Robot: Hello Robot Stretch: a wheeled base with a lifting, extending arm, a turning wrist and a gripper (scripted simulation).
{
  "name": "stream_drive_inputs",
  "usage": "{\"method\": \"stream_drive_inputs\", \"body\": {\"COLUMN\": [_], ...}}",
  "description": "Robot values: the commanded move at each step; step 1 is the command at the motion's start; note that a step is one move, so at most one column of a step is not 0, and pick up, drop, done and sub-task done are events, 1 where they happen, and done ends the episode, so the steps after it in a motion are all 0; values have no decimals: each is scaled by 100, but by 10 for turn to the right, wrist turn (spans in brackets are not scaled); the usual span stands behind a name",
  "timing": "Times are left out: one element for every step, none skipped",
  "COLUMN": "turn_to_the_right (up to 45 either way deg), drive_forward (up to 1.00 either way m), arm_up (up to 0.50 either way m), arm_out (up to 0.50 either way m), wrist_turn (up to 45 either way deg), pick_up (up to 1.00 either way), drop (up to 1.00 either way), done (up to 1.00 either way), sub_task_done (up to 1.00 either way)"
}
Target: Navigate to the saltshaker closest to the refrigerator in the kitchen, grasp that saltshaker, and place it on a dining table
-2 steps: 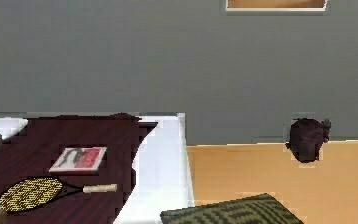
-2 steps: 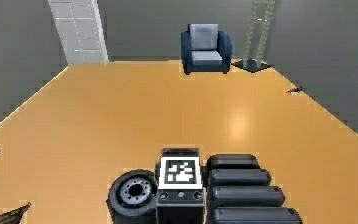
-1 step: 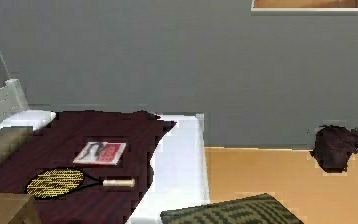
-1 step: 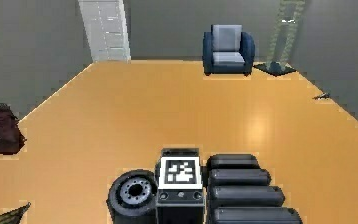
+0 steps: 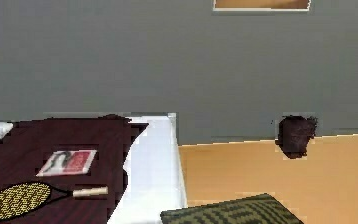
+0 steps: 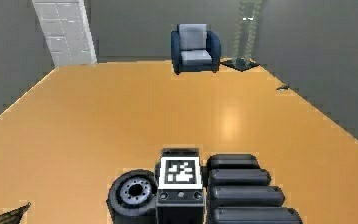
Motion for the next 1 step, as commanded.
{"method": "stream_drive_inputs", "body": {"turn_to_the_right": [-30], "drive_forward": [0], "arm_up": [0], "arm_out": [0], "wrist_turn": [0], "pick_up": [0], "drop": [0], "done": [0], "sub_task_done": [0]}}
